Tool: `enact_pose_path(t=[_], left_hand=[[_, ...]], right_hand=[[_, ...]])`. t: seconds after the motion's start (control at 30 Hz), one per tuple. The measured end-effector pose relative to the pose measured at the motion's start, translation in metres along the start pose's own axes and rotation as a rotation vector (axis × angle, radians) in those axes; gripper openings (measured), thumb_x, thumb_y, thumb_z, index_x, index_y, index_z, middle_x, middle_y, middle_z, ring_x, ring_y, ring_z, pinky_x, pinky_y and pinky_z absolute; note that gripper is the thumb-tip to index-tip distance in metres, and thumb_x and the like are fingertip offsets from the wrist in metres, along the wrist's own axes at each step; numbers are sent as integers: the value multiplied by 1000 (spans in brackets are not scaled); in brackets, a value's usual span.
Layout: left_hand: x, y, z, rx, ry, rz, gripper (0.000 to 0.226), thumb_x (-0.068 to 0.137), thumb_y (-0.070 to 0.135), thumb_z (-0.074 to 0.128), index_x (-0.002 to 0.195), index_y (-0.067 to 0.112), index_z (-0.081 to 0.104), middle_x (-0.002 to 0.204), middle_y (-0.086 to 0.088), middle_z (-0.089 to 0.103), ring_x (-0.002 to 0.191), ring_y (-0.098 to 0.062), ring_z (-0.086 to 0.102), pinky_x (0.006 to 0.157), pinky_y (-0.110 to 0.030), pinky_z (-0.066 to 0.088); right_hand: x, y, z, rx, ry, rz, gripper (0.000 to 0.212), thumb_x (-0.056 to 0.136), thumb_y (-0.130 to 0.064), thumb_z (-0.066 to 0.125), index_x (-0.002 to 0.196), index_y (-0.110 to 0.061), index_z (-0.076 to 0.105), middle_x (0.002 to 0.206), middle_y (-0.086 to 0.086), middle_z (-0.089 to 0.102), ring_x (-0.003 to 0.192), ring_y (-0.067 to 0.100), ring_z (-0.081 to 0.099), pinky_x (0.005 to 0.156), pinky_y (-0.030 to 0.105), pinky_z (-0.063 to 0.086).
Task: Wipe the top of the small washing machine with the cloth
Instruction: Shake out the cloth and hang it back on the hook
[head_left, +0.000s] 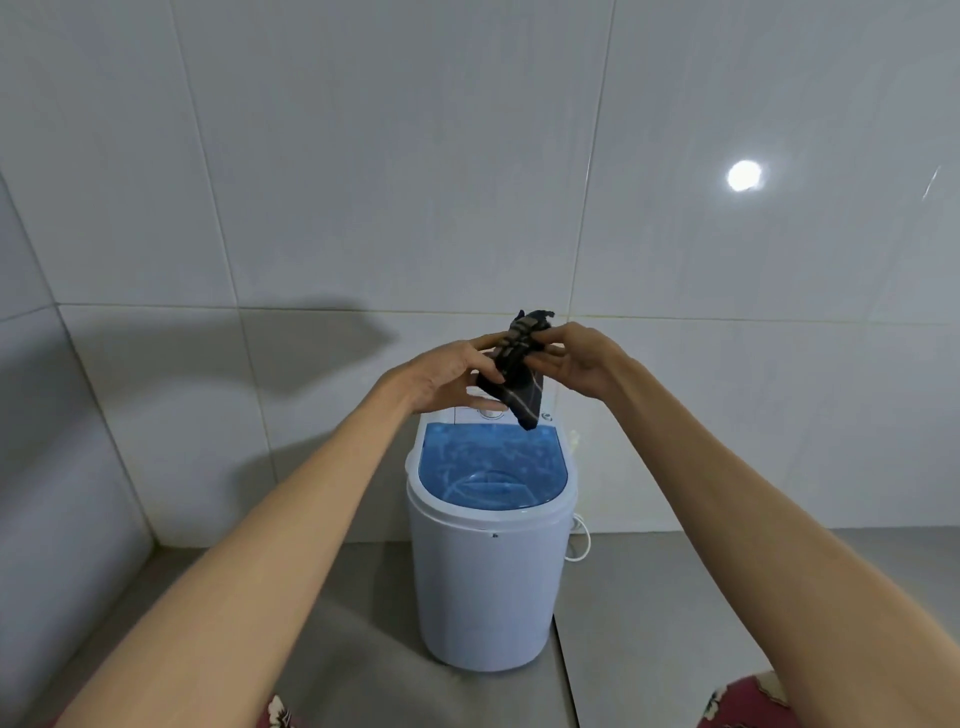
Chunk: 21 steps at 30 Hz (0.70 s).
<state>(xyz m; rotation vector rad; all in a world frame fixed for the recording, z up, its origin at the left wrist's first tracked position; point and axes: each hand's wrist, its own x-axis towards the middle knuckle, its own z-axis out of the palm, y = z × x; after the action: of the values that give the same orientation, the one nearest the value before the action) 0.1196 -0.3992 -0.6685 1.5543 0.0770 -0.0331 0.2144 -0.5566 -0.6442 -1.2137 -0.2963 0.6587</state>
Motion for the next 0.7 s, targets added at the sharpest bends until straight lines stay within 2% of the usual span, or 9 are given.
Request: enact_pose_path(t=[0.07, 0.13, 0.2, 0.27, 0.33, 0.43, 0.57, 0.63, 0.7], left_hand=[[3, 10, -3, 78, 82, 24, 46, 87, -7, 58, 129, 13, 60, 117, -14, 68, 113, -31, 63, 96, -45, 54], [3, 19, -4, 125, 161, 37, 30, 91, 0, 62, 120, 7, 62, 109, -15, 72, 106, -29, 67, 89, -41, 57], [3, 29, -5, 102, 249, 63, 28, 92, 8, 66, 118, 2, 61, 110, -19, 71, 98, -26, 71, 82, -37, 60], [4, 35, -7, 51, 367, 94, 33, 90, 11, 69, 120, 0, 57, 113, -21, 68, 88, -24, 73, 71, -32, 62], [5, 36, -10, -15, 469, 117, 41, 89, 11, 71, 124, 3, 52, 115, -20, 64, 82, -24, 73, 65, -31, 62], [4, 34, -15, -17, 546, 161, 43, 91, 7, 67, 129, 11, 47, 114, -16, 58, 83, -24, 70, 67, -33, 63], [-2, 34, -18, -40, 540, 186, 26, 96, 3, 58, 121, 10, 57, 117, -19, 59, 86, -23, 68, 64, -29, 62], [-4, 35, -18, 67, 539, 145, 19, 97, 5, 54, 112, 10, 64, 120, -19, 62, 89, -24, 70, 66, -29, 62], [-6, 38, -15, 293, 541, 83, 21, 99, 12, 50, 111, 12, 67, 115, -16, 67, 88, -24, 72, 66, -29, 62]], right_hand=[[-1, -5, 3, 5, 1, -2, 11, 95, 6, 50, 103, 5, 57, 97, 22, 64, 84, 28, 67, 61, 27, 62], [-2, -11, 5, -35, -10, -23, 13, 96, 0, 53, 108, 4, 57, 102, 21, 65, 88, 27, 68, 70, 30, 62], [-1, -12, 5, -223, -49, -87, 41, 94, -10, 60, 131, 0, 47, 112, 17, 66, 99, 28, 68, 84, 36, 59], [0, -12, 4, -537, -89, -115, 78, 88, -23, 71, 151, -16, 25, 121, 9, 63, 115, 28, 61, 95, 45, 53], [-1, -10, 7, -754, -134, -69, 88, 83, -35, 76, 153, -24, 23, 131, 7, 54, 124, 29, 54, 98, 47, 49], [-6, -5, 11, -936, -163, -12, 73, 83, -40, 75, 145, -20, 42, 124, 7, 57, 114, 29, 61, 86, 43, 57], [-6, 1, 12, -878, -109, -151, 37, 91, -19, 69, 124, -3, 63, 103, 17, 72, 86, 27, 74, 72, 35, 63], [-6, -3, 14, -803, -55, -242, 31, 92, -13, 66, 119, 2, 66, 97, 19, 72, 80, 27, 73, 72, 35, 63], [-6, -10, 16, -784, -18, -319, 28, 92, -10, 65, 117, 3, 67, 98, 21, 71, 82, 28, 72, 73, 35, 62]])
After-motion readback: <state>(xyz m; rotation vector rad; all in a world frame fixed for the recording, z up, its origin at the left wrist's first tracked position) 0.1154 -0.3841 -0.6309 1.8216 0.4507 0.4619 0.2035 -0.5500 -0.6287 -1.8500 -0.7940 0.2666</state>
